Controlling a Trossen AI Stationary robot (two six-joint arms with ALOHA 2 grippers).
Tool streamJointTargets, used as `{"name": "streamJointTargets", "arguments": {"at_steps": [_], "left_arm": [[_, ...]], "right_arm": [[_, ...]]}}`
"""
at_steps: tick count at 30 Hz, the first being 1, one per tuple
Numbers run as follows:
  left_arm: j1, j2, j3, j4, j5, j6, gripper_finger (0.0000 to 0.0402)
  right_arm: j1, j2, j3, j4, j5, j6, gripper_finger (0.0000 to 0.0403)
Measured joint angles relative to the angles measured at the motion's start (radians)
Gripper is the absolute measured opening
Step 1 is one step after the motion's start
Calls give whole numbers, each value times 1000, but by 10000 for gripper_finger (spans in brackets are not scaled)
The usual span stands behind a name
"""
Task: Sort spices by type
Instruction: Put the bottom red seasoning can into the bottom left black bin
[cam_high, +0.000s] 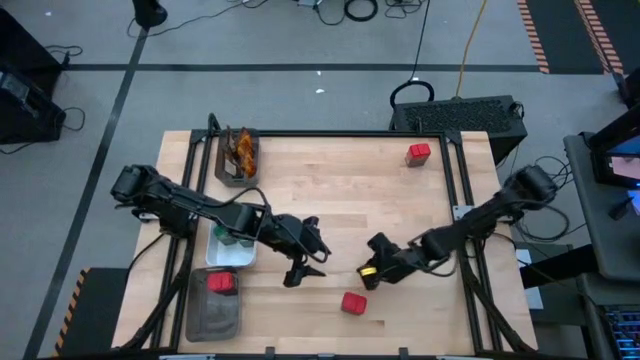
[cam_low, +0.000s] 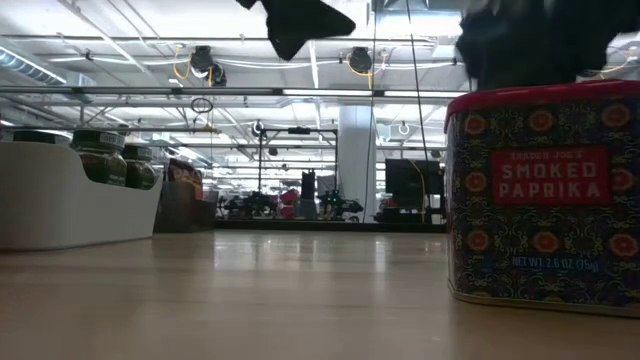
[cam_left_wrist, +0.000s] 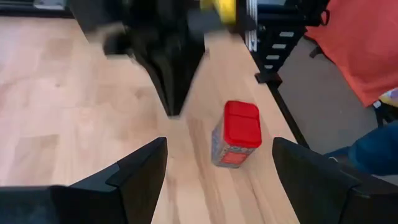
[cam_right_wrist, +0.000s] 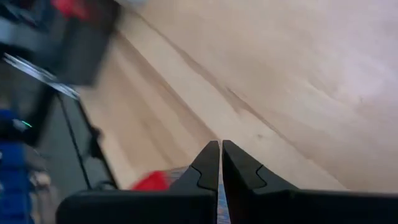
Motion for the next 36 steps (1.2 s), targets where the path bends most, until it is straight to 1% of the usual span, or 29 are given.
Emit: {"name": "streamJointTargets", "arguments": {"at_steps": [3, 6, 9, 11, 12, 14, 17, 20, 22, 24, 26, 29, 32, 33, 36], "left_arm": [[-22, 57, 0, 92, 6, 14, 295], [-49, 128, -1, 194, 43, 19, 295], [-70, 195, -1, 311, 51, -18, 295], [-75, 226, 0, 405, 45, -32, 295], [-75, 239, 6, 433, 26, -33, 295], [-81, 263, 43, 438, -25, -24, 295], [-93, 318, 123, 390, -74, -4, 295], [-107, 394, 221, 327, -78, -3, 295], [-115, 437, 286, 247, -79, -3, 295], [-121, 481, 360, 163, -79, -2, 295], [-127, 513, 423, 36, -89, 2, 295], [-138, 553, 517, -88, -154, 38, 295], [-147, 589, 592, -141, -199, 83, 295], [-149, 596, 607, -181, -203, 89, 295], [-152, 625, 645, -221, -168, 101, 295]], "right_arm": [[51, -76, 0, -7, 119, 37, 0], [116, -136, 11, -12, 223, 68, 0], [181, -171, 52, -42, 314, 49, 0], [218, -187, 94, -85, 353, 23, 0], [233, -191, 117, -117, 364, 12, 0], [260, -190, 172, -191, 377, -10, 0], [302, -190, 260, -329, 374, -38, 0], [358, -190, 344, -445, 373, -54, 0], [402, -189, 388, -493, 385, -66, 0], [446, -190, 411, -511, 417, -68, 0], [490, -189, 419, -523, 462, -78, 0], [541, -189, 420, -525, 509, -80, 0], [576, -183, 419, -542, 538, -44, 0], [584, -178, 419, -545, 548, -38, 0], [602, -165, 419, -545, 562, -21, 0]]}}
